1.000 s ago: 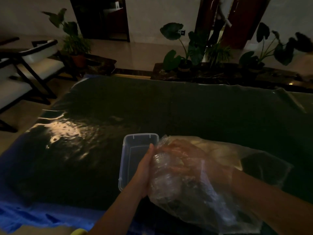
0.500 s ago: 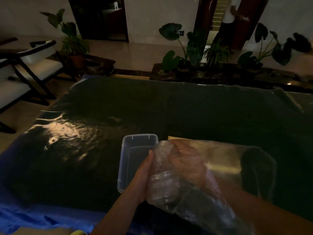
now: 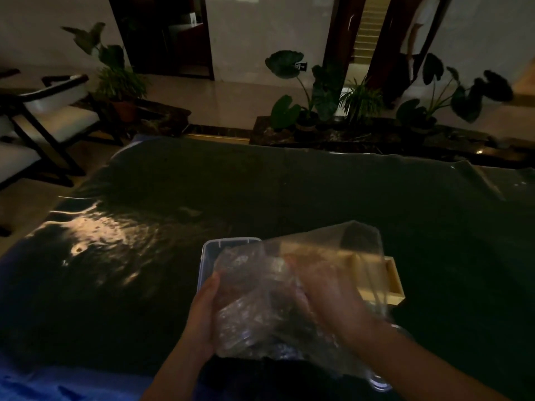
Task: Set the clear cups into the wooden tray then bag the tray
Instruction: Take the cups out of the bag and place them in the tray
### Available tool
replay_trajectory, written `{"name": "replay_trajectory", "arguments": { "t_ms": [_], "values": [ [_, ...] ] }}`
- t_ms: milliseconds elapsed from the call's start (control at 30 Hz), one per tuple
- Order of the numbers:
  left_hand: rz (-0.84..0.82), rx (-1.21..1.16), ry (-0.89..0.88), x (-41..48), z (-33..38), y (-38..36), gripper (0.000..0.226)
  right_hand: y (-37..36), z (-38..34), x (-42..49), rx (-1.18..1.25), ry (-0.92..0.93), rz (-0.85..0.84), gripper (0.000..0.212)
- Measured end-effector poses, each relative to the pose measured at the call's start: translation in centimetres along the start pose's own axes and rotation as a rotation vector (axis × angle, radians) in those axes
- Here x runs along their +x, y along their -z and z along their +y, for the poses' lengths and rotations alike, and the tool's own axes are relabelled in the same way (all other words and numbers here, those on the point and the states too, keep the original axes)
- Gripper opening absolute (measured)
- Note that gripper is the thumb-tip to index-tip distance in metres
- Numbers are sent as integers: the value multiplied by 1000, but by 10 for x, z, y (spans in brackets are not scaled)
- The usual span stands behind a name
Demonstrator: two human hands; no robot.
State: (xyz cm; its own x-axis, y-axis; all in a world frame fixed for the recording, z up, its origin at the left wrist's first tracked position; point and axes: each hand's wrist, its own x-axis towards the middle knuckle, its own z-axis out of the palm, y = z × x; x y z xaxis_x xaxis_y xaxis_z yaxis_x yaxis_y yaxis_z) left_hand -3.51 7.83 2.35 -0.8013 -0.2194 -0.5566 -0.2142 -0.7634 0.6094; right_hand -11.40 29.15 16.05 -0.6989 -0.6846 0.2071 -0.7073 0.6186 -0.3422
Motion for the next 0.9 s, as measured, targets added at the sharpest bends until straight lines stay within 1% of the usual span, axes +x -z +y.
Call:
{"name": "replay_trajectory", "arguments": {
  "t_ms": [67, 100, 167, 233, 300, 333, 400, 467, 567, 600, 667, 700, 800, 900],
  "values": [
    [34, -19, -29, 1, 6, 7, 69, 16, 1, 0, 107, -109, 13, 35],
    [43, -26, -38, 2, 8, 10, 73, 24, 2, -1, 182, -146, 64, 34],
    [73, -36, -44, 1, 14, 12, 81, 42, 9, 0, 424, -251, 191, 37],
    [113, -39, -39, 1, 20, 11, 92, 55, 18, 4, 706, -382, 263, 39],
    [141, -55, -38, 1, 25, 12, 105, 65, 33, 9, 942, -432, 363, 34],
    [148, -78, -36, 1, 26, 12, 106, 69, 41, 11, 1053, -449, 401, 31],
    [159, -139, -25, 2, 28, 15, 95, 78, 54, 13, 1314, -507, 472, 25],
    [168, -193, -51, 4, 30, 20, 77, 79, 72, 14, 1479, -568, 521, 21],
    [162, -293, -96, 6, 33, 23, 70, 59, 104, 18, 1527, -742, 539, 31],
    [163, -307, -114, 6, 35, 22, 69, 47, 114, 20, 1525, -827, 529, 29],
    [170, -309, -138, 6, 37, 19, 67, 20, 128, 28, 1476, -966, 461, 26],
    [189, -304, -142, 7, 37, 17, 66, 4, 134, 33, 1433, -1008, 410, 27],
    [267, -286, -132, 10, 37, 12, 65, -37, 144, 48, 1284, -1067, 265, 35],
    [280, -291, -107, 16, 38, 5, 69, -67, 149, 63, 1226, -1098, 202, 44]
  ]
}}
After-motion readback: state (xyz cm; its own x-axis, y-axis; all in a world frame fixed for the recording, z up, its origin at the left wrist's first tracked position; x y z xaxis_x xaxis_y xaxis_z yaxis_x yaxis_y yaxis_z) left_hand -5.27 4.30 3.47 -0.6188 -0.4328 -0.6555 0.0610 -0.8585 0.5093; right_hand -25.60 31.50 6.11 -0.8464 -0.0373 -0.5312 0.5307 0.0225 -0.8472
